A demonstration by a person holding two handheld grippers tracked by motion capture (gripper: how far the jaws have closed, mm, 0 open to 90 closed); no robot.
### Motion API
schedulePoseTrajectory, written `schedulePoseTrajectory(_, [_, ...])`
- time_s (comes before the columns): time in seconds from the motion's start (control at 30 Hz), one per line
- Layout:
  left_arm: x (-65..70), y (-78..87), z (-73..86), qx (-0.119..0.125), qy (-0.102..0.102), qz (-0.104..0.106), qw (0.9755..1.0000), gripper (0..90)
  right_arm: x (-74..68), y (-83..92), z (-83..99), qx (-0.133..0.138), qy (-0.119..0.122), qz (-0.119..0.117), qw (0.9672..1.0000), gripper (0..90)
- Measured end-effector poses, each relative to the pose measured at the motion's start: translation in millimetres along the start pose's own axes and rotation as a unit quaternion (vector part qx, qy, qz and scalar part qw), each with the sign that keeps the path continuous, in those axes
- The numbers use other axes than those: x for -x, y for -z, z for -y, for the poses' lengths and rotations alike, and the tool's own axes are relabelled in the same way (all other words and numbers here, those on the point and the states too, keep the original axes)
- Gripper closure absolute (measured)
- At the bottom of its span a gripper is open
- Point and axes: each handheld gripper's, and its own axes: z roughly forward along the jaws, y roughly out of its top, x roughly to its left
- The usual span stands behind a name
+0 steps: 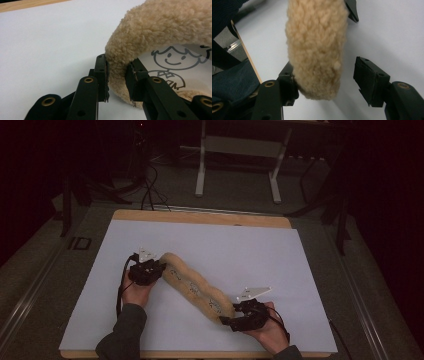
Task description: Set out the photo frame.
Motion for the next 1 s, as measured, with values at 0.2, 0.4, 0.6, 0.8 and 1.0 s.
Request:
schedulePoseTrajectory(0.2, [-0.8,0.0,0.4,0.0,0.002,0.001,1.0,73.7,0.1,-5.2,4.2,-0.005,-0.003,0.006,1.0,41.6])
schedulePoseTrajectory(0.4, [-3.3,2.1,3.8,0.004,0.013,0.005,0.9999,73.6,6.6,1.3,4.6,0.009,-0.017,0.024,0.9995,49.3])
schedulePoseTrajectory(0.6, [-1.9,6.1,7.3,0.006,0.024,0.0,0.9997,73.6,15.3,6.4,5.0,0.02,-0.029,0.043,0.9984,61.6])
schedulePoseTrajectory(0.8, [-1.4,10.6,14.0,0.015,0.026,-0.006,0.9995,73.7,14.8,8.8,0.5,0.026,-0.01,0.075,0.9968,64.6])
schedulePoseTrajectory(1.0, [1.0,13.7,17.5,0.021,0.022,-0.013,0.9994,73.9,16.3,8.1,-0.6,0.027,0.003,0.093,0.9953,64.6])
